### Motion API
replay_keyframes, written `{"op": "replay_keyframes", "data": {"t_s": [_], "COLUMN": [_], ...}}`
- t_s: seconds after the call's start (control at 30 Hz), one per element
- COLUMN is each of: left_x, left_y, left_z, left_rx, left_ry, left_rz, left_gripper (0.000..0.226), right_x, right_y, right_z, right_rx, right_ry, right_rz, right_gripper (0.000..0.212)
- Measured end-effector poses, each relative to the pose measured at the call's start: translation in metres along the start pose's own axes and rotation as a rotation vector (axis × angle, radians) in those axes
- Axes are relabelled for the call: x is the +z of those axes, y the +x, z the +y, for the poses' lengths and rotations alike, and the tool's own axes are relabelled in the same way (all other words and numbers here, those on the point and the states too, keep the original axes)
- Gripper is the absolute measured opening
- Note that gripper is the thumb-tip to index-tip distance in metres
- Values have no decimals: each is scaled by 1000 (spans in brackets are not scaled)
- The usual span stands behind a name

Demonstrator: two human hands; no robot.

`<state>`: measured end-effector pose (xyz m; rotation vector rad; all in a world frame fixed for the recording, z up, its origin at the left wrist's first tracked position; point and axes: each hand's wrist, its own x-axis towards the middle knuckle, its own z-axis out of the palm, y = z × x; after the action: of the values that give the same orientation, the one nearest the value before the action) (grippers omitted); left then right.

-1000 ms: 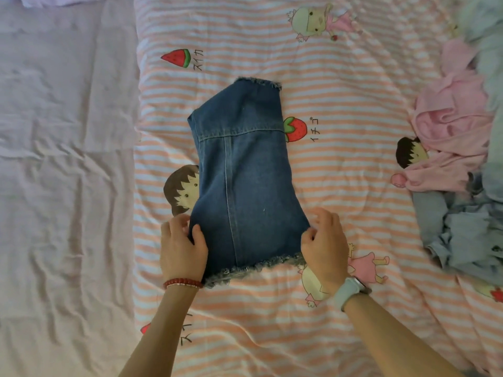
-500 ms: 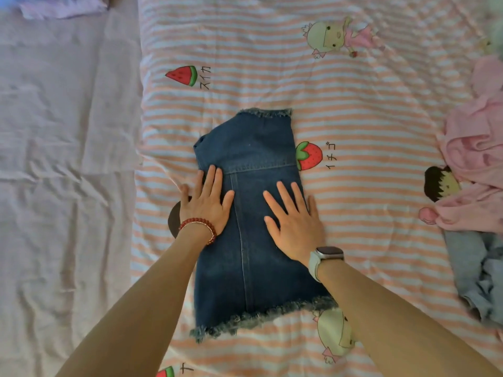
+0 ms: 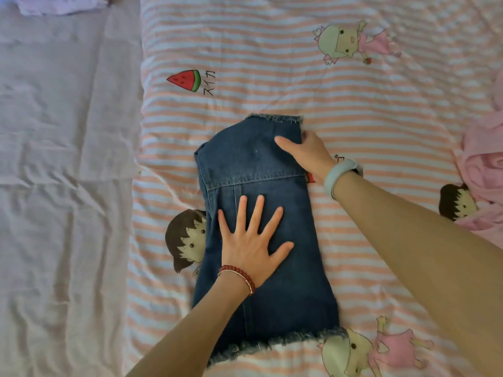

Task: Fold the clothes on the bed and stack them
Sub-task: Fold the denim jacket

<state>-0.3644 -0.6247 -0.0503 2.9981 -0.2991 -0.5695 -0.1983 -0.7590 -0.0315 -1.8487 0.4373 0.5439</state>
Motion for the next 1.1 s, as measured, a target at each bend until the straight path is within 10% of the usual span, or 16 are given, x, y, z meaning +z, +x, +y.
{"op": "replay_keyframes", "data": {"t_s": [0.17, 0.47, 0.7, 1.1], "left_x": [6, 6, 8, -4], "left_y": [2, 2, 1, -10], "left_z": [-4, -5, -6, -15], "left_rx": [29, 48, 52, 120], "left_ry": [16, 13, 14, -16], "left_rz": [24, 78, 126, 183], "left_gripper": [66, 66, 66, 61], "right_x": [1, -9, -2, -24], "right_y": [19, 33, 22, -59], "right_z": [-31, -72, -63, -47], "right_rx": [-71, 25, 83, -219], "right_ry": [-74, -380, -478, -497], "right_rz": [-148, -373, -414, -395], "right_gripper": [22, 78, 25, 20]}}
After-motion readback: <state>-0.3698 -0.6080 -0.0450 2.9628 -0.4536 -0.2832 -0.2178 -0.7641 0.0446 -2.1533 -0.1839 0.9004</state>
